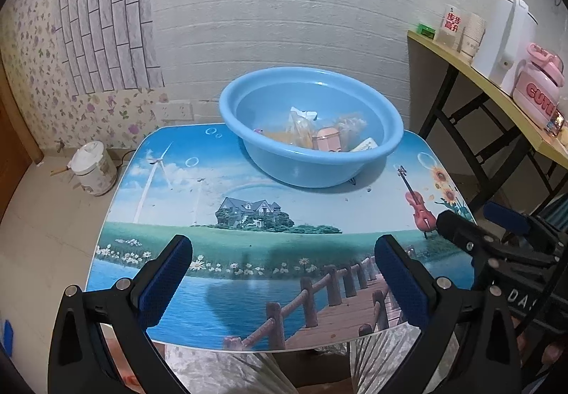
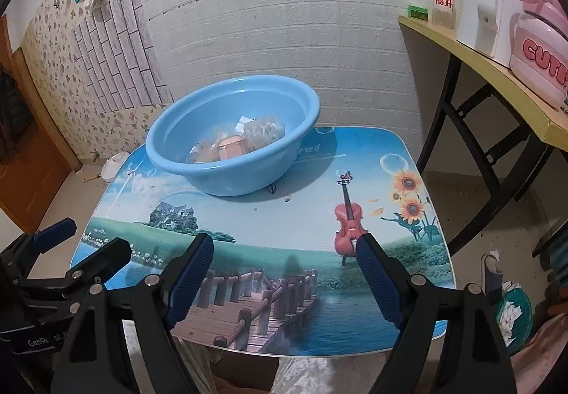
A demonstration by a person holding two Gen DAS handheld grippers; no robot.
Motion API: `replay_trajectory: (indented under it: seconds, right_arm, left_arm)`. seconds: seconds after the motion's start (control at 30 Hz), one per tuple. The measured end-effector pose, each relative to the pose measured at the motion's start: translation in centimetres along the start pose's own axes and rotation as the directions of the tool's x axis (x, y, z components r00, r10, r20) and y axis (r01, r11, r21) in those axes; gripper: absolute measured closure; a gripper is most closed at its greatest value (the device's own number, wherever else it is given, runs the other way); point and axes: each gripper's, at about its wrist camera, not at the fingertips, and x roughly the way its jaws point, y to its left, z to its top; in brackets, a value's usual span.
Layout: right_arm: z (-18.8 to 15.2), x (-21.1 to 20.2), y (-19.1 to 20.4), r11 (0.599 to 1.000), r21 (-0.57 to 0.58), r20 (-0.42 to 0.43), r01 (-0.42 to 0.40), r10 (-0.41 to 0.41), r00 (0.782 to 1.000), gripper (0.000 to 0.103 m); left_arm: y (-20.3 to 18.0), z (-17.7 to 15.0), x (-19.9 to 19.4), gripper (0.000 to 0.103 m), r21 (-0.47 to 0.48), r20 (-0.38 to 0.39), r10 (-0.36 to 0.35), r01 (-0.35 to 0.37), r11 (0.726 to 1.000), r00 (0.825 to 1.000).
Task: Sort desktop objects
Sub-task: 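Withdraw both tools from the basin back over the table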
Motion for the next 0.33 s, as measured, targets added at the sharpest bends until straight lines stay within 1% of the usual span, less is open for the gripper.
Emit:
replay_trajectory:
  seconds: [0.33]
  right_arm:
    - [-0.08,0.38,0.93,0.999,-0.035,0.006,-0.016,0.016,1.000,0.019]
  left_arm:
    - [0.84,0.24,0.01,0.000,-0.017,0.019,0.010,-0.010,1.000,1.000]
